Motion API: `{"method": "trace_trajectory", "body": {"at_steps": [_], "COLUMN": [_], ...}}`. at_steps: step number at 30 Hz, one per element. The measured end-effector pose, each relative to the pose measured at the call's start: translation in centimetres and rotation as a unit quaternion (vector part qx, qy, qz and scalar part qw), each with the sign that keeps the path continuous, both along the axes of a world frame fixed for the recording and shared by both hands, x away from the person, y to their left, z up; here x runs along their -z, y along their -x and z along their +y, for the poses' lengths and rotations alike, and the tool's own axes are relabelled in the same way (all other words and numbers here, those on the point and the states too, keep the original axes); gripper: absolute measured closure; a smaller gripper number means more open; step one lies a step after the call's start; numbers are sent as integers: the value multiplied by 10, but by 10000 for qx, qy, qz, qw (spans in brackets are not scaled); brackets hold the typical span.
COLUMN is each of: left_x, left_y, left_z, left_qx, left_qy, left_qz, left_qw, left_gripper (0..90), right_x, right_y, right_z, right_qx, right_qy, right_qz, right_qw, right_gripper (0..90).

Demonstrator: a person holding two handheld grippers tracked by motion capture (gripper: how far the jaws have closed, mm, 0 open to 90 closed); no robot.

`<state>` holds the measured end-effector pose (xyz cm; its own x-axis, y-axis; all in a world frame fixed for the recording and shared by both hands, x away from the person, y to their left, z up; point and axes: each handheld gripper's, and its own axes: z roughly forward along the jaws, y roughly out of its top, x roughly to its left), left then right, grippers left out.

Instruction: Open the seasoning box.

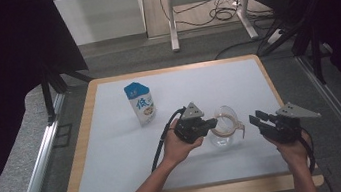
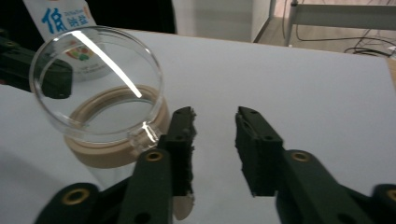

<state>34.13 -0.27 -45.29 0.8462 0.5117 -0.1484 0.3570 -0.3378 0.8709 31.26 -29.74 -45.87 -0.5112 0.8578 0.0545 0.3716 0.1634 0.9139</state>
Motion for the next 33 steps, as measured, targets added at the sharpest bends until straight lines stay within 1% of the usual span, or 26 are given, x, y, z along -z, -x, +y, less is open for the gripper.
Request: {"method": "trace_trajectory", "body": {"at_steps": [1,2,6,7,14,18,23,33], "left_x": [0,-1,-2,-2,-4,-7,-9,-15], "left_y": [0,1,1,1,2,4,5,8], "left_z": [-1,-2,-4,-4,-7,-10,-16,-28], "left_qx": [4,10,29,34,43,94,139,246], "left_qy": [-4,1,-21,-29,-44,-47,-60,-76], "left_qz": [-6,-6,-30,-35,-61,-115,-144,-207], "left_qw": [10000,10000,10000,10000,10000,9999,9998,9995], "left_gripper": [900,900,900,900,900,900,900,900], "right_x": [2,3,7,8,15,19,21,26], "right_y": [-2,-2,-5,-6,-9,-11,-12,-13], "right_z": [-2,-3,-9,-10,-15,-15,-13,-17], "right_qx": [88,154,304,325,428,379,366,425], "right_qy": [-12,-25,-82,-112,-105,-137,-68,-25], "right_qz": [34,42,98,115,249,314,367,444], "right_qw": [10000,9999,9995,9993,9987,9987,9986,9981], "right_gripper": [527,507,469,466,447,447,437,432]}}
